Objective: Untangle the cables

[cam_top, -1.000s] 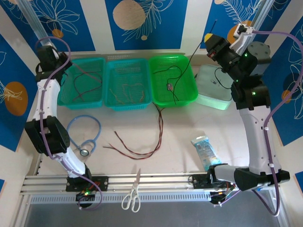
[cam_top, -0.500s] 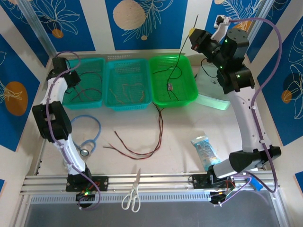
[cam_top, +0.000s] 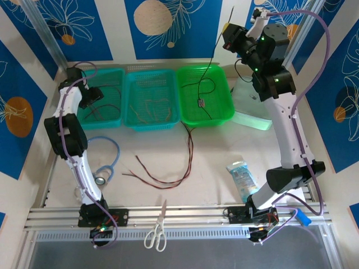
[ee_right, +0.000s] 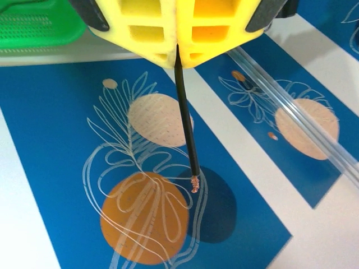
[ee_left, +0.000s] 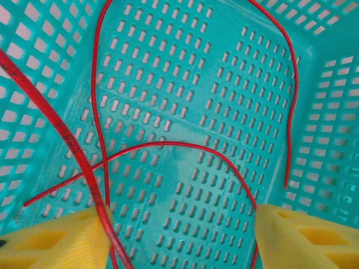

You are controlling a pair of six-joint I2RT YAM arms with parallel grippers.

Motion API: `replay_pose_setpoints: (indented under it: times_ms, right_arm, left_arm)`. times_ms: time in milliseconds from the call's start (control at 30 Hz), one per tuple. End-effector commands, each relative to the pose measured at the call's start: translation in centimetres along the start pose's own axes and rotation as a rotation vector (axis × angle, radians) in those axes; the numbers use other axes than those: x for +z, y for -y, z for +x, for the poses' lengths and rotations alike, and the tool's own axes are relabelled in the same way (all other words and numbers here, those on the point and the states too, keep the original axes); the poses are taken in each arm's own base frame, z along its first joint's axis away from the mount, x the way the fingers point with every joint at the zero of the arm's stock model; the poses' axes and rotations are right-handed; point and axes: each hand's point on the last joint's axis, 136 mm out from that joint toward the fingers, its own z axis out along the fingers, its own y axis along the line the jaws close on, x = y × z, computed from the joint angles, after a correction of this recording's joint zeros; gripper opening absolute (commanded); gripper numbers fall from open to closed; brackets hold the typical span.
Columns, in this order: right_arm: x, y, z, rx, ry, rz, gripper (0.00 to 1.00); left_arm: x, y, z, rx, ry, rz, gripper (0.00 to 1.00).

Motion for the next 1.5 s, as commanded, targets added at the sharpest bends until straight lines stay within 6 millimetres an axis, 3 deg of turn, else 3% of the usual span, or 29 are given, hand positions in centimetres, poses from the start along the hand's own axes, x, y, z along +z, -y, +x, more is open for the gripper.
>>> replay_pose_setpoints:
  times_ms: [0, 233, 433, 667, 767, 933, 1067, 1300, 1467]
  right_arm:
    - [1.3, 2.7, 2.0, -0.023, -0.019, 0.095, 0.00]
    - [4.0, 8.5, 6.7, -0.054, -0.098, 0.255, 0.00]
    - [5.7, 12.2, 12.2, 0.002, -0.231, 0.327, 0.00]
    - [6.8, 17.3, 20.4, 0.074, -0.462, 0.445, 0.00]
    - [7.2, 19.4, 24.1, 0.107, -0.568, 0.496, 0.00]
    - [7.4, 23.1, 30.6, 0.175, -0.780, 0.586, 0.00]
    - [7.9, 25.1, 34.5, 0.216, -0.903, 0.623, 0.00]
    - [8.5, 27.9, 37.7, 0.157, -1.016, 0.712, 0.00]
    - [7.6, 28.3, 37.8, 0.124, -1.055, 0.736, 0.33]
  left_arm:
    - [-3.7, 1.2, -1.7, 0.033, 0.065, 0.011, 0.71]
    - [-9.9, 3.2, -4.7, 0.112, 0.226, 0.016, 0.87]
    - [-14.4, 3.6, -5.7, 0.168, 0.304, -0.050, 0.91]
    - [-18.6, 6.9, -4.5, 0.222, 0.326, 0.055, 0.92]
    - [-18.9, 7.7, -3.3, 0.224, 0.299, 0.101, 0.92]
    - [-16.8, 5.4, -1.0, 0.190, 0.184, 0.049, 0.92]
    - [-15.3, 4.6, 0.4, 0.159, 0.137, 0.062, 0.92]
    - [-15.0, 3.7, 1.0, 0.150, 0.109, 0.045, 0.91]
    - [-14.8, 1.6, 1.2, 0.120, 0.080, 0.013, 0.91]
